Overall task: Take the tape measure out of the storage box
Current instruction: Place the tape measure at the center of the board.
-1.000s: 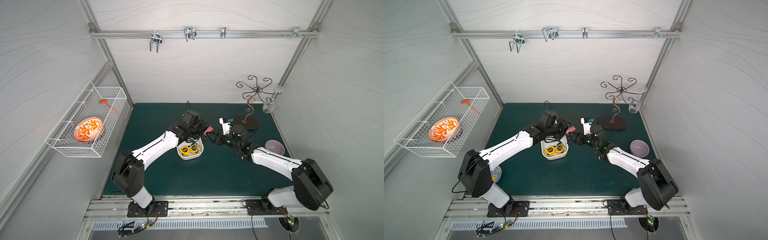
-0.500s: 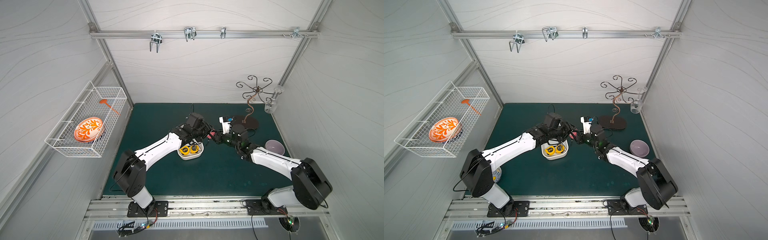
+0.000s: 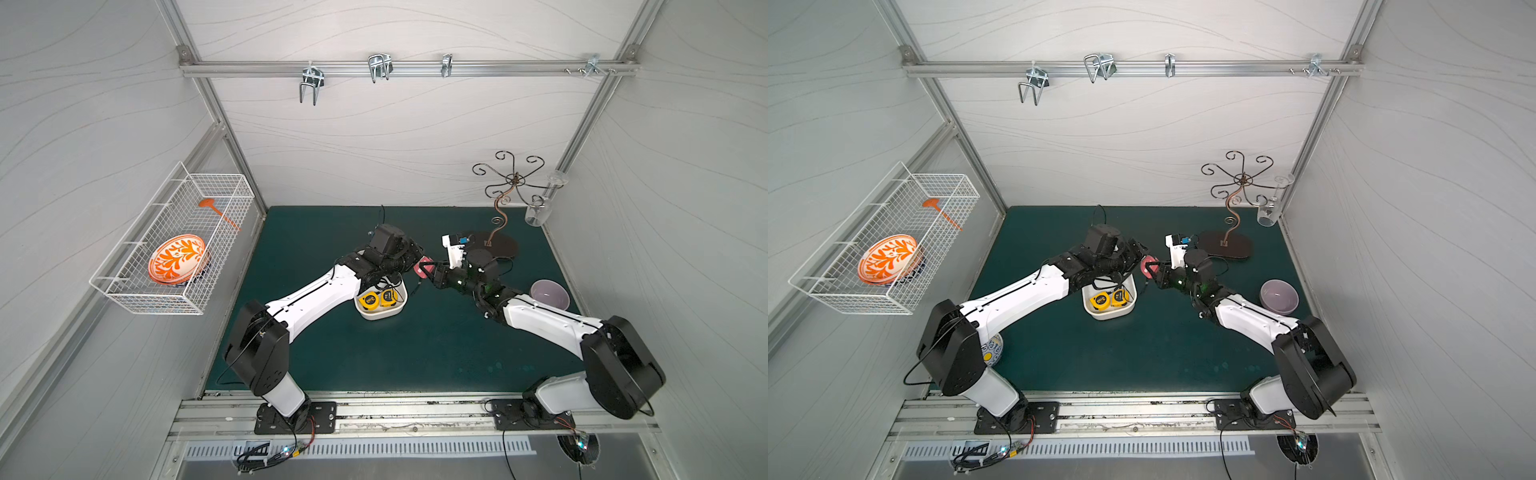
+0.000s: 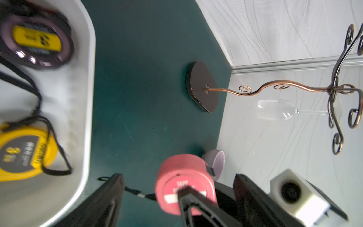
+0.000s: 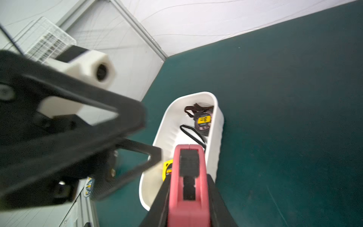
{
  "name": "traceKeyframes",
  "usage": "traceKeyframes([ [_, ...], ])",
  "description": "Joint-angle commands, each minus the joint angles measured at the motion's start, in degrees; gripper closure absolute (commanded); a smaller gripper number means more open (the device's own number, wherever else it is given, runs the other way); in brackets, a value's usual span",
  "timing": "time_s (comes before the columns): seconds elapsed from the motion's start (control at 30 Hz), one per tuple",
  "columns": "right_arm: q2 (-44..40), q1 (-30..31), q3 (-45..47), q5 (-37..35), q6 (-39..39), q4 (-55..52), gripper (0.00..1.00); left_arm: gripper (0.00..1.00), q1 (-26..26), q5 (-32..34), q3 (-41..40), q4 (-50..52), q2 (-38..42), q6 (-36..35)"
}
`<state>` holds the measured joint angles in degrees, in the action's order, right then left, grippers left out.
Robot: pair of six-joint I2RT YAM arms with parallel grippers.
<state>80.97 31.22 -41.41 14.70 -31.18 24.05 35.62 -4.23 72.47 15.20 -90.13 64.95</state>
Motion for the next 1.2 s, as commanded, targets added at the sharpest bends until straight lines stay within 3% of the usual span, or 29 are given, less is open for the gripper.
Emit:
traceKeyframes([
  [0.0, 1.9, -4.6, -0.9, 4.8, -2.1, -2.9, 0.99, 0.01, -1.9, 4.2, 2.0, 5.7, 3.7, -9.5],
  [0.13, 7.5, -10.2, -3.4, 10.6, -4.2, -5.6, 0.99, 0.01, -3.0, 6.7, 4.0, 14.0, 3.9, -18.5],
  [0.23, 10.7, -13.2, -4.8, 11.9, -4.7, -7.9, 0.99, 0.01, -3.3, 7.7, 2.8, 15.9, 4.7, -21.4],
  [0.43, 17.3, -16.7, -7.7, 13.6, -5.7, -12.5, 0.98, 0.01, -3.8, 7.0, 0.4, 14.7, 5.5, -21.2],
  [0.77, 22.7, -16.9, -11.1, 9.7, -3.3, -22.2, 0.94, 0.01, -4.0, 5.6, 0.1, 14.1, 3.5, -20.1],
  [0.83, 23.2, -16.8, -11.3, 9.1, -3.4, -23.4, 0.89, 0.01, -4.0, 5.5, 0.0, 13.9, 3.3, -20.0],
  [1.0, 24.1, -16.8, -11.3, 8.9, -3.3, -24.9, 0.60, 0.01, -4.2, 5.1, 0.0, 13.6, 2.7, -20.0],
  [1.17, 21.9, -16.9, -10.4, 6.5, -1.9, -27.4, 0.41, 0.01, -5.4, 5.0, 0.4, 14.4, 1.5, -22.1],
])
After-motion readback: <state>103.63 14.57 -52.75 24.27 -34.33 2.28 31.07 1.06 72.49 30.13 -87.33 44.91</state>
